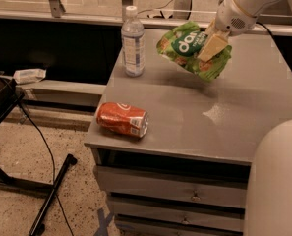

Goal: Move green rice chip bag near blue plastic bottle

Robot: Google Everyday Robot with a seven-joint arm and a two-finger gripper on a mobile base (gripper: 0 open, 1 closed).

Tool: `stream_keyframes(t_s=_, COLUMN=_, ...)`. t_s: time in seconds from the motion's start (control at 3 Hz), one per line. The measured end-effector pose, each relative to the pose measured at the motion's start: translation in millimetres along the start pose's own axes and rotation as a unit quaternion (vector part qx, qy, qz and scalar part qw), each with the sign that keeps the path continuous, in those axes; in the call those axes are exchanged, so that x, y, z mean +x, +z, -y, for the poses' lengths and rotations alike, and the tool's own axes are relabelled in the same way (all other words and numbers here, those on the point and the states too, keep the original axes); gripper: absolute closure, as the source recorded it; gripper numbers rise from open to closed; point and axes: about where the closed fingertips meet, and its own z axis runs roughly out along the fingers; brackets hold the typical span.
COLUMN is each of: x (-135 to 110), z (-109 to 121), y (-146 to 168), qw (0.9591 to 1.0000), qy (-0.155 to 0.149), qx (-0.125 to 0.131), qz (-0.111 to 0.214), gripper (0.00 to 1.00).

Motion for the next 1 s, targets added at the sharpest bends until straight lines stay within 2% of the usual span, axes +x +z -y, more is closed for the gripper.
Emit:
stream_keyframes(t_s=0.33, x=-17.5, z=-1.7, y=15.8, qw=0.9991, qy=-0.040, qx=-0.013, qz=0.003, gripper=1.00)
stream_keyframes(t_s=0.67, x=-21.7, z=-0.7, y=33.5, qw=0.9982, qy=-0.054, qx=-0.023, qz=-0.005, gripper=1.00)
stream_keyframes(t_s=1.0, x=-20.8, z=1.6, y=39.8, qw=0.9981, qy=-0.056, qx=-0.024, qz=-0.009, gripper=1.00)
